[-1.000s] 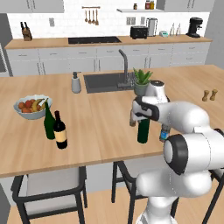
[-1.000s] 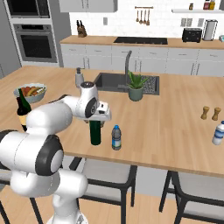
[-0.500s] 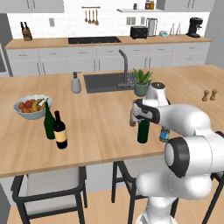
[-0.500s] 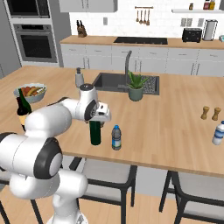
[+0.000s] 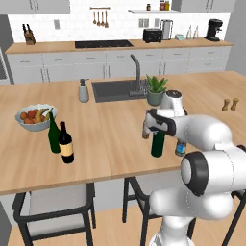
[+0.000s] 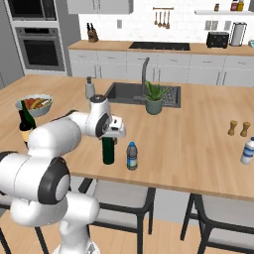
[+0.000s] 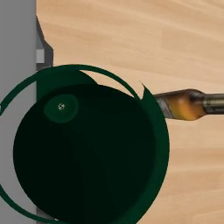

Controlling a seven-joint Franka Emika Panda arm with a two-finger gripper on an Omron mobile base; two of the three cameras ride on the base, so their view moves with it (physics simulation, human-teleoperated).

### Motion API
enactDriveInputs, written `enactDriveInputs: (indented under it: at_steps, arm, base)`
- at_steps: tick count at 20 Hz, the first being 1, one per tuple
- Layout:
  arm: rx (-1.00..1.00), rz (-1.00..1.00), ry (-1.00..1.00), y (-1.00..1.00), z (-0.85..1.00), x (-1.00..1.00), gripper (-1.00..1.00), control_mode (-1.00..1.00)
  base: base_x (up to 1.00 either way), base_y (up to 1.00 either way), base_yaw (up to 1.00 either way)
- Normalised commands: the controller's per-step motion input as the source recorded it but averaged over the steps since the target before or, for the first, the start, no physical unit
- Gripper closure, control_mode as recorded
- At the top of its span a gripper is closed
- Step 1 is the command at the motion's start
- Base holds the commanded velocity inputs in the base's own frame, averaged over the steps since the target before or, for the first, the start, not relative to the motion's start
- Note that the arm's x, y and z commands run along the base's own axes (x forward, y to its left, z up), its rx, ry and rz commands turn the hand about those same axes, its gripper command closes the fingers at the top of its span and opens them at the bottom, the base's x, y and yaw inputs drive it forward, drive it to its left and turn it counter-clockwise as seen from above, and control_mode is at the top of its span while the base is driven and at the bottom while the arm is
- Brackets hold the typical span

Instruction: Move the plastic bottles in the middle to the plastics group, and the glass bottles in the middle to the glass group.

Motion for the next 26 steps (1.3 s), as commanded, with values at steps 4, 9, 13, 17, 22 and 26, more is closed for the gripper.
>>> enactDriveInputs:
  at_steps: [4,9,13,17,22,26]
  arm:
    - [0.05,0.01,0.02,0.13,0.42,-0.52,1.0,-1.0]
    - [0.01,0.02,0.01,0.58,0.21,-0.58,1.0,-1.0]
    - [0.0,0.0,0.0,0.99,0.0,-0.18,1.0,-1.0]
    - [0.0,0.0,0.0,1.0,0.02,-0.01,1.0,-1.0]
    - [0.0,0.03,-0.02,0.96,0.11,0.16,1.0,-1.0]
    - [0.0,0.04,-0.08,0.62,0.09,0.79,1.0,-1.0]
  base:
    - [0.0,0.0,0.0]
    - [0.0,0.0,0.0]
    - [0.0,0.0,0.0]
    - [0.0,0.0,0.0]
    - [0.0,0.0,0.0]
    - [0.0,0.0,0.0]
